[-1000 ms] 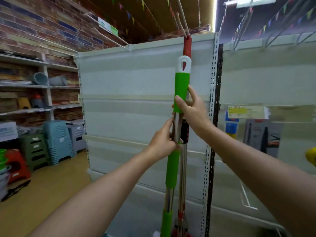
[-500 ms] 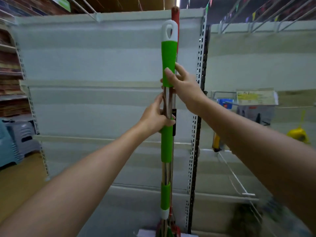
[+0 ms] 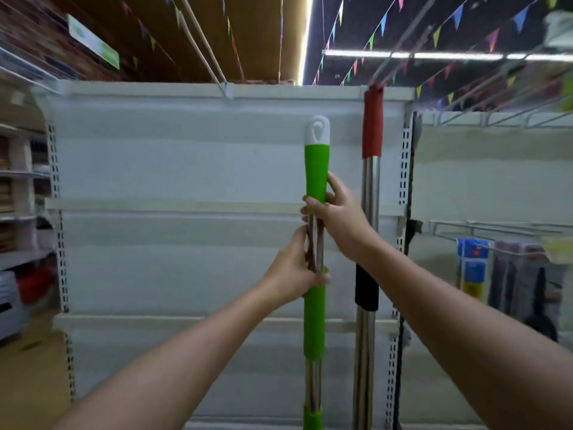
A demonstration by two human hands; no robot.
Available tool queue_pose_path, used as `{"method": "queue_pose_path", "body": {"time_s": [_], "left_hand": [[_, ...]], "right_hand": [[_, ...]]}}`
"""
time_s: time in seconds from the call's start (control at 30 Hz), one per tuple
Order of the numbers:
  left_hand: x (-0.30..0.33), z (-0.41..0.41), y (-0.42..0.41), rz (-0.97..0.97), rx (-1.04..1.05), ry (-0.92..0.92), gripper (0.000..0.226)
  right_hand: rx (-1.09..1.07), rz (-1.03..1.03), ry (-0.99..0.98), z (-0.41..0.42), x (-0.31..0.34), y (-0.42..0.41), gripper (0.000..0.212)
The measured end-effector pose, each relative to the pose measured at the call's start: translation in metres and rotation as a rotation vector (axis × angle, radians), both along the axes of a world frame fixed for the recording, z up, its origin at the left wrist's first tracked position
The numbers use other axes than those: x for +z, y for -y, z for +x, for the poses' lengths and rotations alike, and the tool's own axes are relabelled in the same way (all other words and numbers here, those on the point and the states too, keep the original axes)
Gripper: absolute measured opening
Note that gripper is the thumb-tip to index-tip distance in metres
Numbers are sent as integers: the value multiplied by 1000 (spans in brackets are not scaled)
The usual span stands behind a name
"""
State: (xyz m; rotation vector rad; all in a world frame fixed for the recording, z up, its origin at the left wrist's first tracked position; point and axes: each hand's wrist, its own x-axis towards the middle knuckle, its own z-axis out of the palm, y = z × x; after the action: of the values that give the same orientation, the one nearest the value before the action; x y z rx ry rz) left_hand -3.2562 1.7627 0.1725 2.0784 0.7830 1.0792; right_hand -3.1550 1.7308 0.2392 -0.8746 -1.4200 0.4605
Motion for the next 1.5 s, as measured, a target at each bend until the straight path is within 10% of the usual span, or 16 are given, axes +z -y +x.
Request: {"method": "queue_pose_path", "body": {"time_s": [1.5], "left_hand": [[75,-182,-39,118,41,-188,69]], "right_hand": [[-17,267,-8,-188,89,-37,46]]}}
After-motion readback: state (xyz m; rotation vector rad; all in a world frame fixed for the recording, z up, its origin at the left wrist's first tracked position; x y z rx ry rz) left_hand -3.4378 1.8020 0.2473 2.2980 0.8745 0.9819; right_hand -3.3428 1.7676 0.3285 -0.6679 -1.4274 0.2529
